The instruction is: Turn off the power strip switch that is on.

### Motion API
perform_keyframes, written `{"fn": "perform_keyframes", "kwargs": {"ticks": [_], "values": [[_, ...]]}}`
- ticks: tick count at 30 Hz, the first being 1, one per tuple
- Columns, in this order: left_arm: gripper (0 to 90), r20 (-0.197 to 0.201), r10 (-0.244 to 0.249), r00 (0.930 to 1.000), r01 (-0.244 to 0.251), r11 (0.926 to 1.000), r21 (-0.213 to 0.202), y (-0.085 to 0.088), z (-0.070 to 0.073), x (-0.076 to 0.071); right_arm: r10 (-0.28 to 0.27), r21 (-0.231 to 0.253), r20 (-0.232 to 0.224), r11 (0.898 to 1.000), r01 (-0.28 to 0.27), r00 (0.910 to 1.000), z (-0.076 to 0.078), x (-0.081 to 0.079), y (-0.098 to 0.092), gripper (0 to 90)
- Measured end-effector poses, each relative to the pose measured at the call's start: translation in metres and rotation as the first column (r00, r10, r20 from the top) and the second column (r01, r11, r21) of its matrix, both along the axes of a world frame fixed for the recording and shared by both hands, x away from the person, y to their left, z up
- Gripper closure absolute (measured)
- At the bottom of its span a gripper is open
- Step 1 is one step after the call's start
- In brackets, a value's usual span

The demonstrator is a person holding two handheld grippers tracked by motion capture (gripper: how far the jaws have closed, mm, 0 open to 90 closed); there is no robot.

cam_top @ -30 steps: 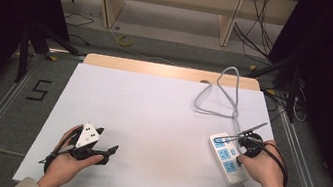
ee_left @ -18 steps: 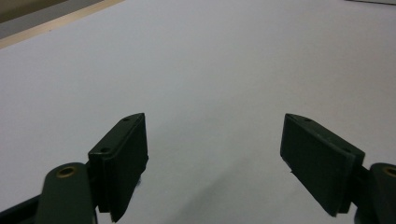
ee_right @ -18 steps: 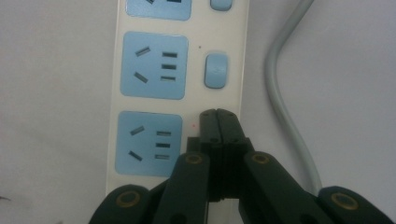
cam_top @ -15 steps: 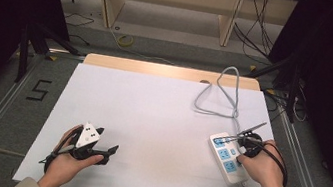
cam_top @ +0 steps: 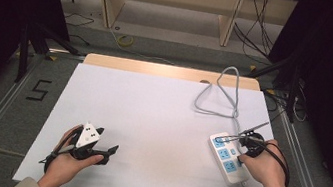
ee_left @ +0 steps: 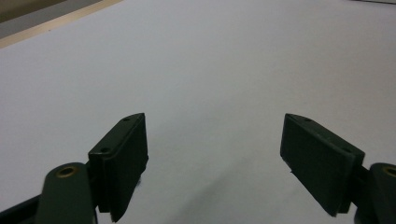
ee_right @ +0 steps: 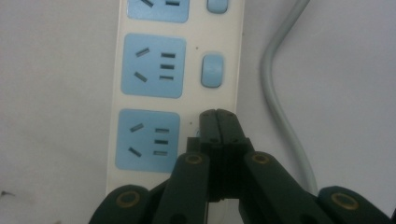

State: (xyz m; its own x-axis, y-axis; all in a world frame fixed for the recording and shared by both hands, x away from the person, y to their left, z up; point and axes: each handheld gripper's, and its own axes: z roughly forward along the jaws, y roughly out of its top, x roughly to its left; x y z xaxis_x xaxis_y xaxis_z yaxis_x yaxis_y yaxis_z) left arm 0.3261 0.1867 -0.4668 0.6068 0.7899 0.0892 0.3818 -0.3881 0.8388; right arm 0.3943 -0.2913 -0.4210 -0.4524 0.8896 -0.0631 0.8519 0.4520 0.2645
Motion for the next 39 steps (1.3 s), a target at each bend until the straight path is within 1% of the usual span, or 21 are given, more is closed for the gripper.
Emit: {"fn": "perform_keyframes", "kwargs": {"ticks": [2, 3, 5, 7, 10, 12, 16, 19, 21, 23, 27, 29, 32, 34, 37, 38, 39], "values": [[23.1, 0.0, 0.001, 1.0, -0.001, 1.0, -0.003, 0.0, 0.0, 0.0, -0.001, 0.013, 0.017, 1.0, 0.001, 0.9999, -0.001, 0.0, -0.001, 90.0], [23.1, 0.0, 0.0, 1.0, 0.0, 1.0, 0.001, 0.0, 0.0, 0.0, -0.001, 0.022, 0.014, 1.0, 0.0, 0.9999, -0.001, 0.0, -0.002, 90.0], [23.1, -0.001, 0.0, 1.0, 0.0, 1.0, 0.002, 0.0, 0.0, 0.0, -0.006, 0.022, 0.032, 1.0, 0.005, 0.9995, 0.0, -0.001, -0.002, 90.0], [23.1, 0.0, 0.001, 1.0, -0.001, 1.0, -0.002, 0.0, 0.0, 0.0, -0.001, 0.049, 0.041, 0.999, -0.001, 0.9991, 0.003, -0.001, -0.002, 90.0], [23.1, -0.001, 0.0, 1.0, 0.0, 1.0, 0.002, 0.0, 0.0, 0.0, 0.006, 0.068, 0.074, 0.998, -0.011, 0.9973, 0.004, -0.001, 0.0, 90.0], [23.1, 0.0, 0.0, 1.0, 0.0, 1.0, 0.002, 0.0, 0.0, 0.0, 0.01, 0.098, 0.095, 0.995, -0.02, 0.9954, 0.004, -0.001, 0.001, 90.0], [23.1, 0.001, 0.0, 1.0, 0.0, 1.0, 0.001, 0.0, 0.0, 0.0, 0.025, 0.127, 0.099, 0.991, -0.037, 0.9948, 0.001, -0.001, 0.003, 88.2], [23.1, 0.0, 0.0, 1.0, 0.0, 1.0, 0.002, 0.0, 0.0, 0.0, 0.027, 0.145, 0.114, 0.988, -0.044, 0.9932, 0.0, -0.002, 0.004, 88.1], [23.1, 0.001, 0.0, 1.0, 0.0, 1.0, 0.001, 0.0, 0.0, 0.0, 0.033, 0.154, 0.135, 0.987, -0.053, 0.9904, 0.0, -0.002, 0.005, 87.8], [23.1, 0.001, 0.0, 1.0, 0.0, 1.0, 0.001, 0.0, 0.0, 0.0, 0.035, 0.172, 0.155, 0.983, -0.062, 0.9873, 0.002, -0.003, 0.005, 86.6], [23.1, 0.001, 0.0, 1.0, 0.0, 1.0, 0.001, 0.0, 0.0, 0.0, 0.034, 0.205, 0.207, 0.976, -0.077, 0.9778, 0.003, -0.003, 0.007, 83.7], [23.1, 0.001, 0.0, 1.0, 0.0, 1.0, 0.0, 0.0, 0.0, 0.0, 0.032, 0.222, 0.22, 0.972, -0.082, 0.975, 0.002, -0.004, 0.007, 82.3], [23.1, 0.001, 0.0, 1.0, 0.0, 1.0, 0.001, 0.0, 0.0, 0.0, 0.042, 0.227, 0.241, 0.969, -0.098, 0.9697, 0.001, -0.004, 0.008, 80.7], [23.1, 0.001, 0.0, 1.0, 0.0, 1.0, 0.0, 0.0, 0.0, 0.0, 0.044, 0.244, 0.257, 0.964, -0.109, 0.9654, 0.001, -0.005, 0.009, 79.2], [23.1, 0.0, 0.001, 1.0, -0.001, 1.0, -0.001, 0.0, 0.0, 0.0, 0.055, 0.263, 0.284, 0.956, -0.133, 0.9573, 0.0, -0.006, 0.011, 75.9], [23.1, 0.001, 0.0, 1.0, 0.0, 1.0, 0.001, 0.0, 0.0, 0.0, 0.063, 0.267, 0.298, 0.953, -0.146, 0.9524, -0.001, -0.006, 0.011, 74.3], [23.1, 0.0, -0.001, 1.0, 0.001, 1.0, 0.001, 0.0, 0.0, 0.0, 0.074, 0.274, 0.316, 0.948, -0.165, 0.946, -0.002, -0.006, 0.012, 72.7]]}}
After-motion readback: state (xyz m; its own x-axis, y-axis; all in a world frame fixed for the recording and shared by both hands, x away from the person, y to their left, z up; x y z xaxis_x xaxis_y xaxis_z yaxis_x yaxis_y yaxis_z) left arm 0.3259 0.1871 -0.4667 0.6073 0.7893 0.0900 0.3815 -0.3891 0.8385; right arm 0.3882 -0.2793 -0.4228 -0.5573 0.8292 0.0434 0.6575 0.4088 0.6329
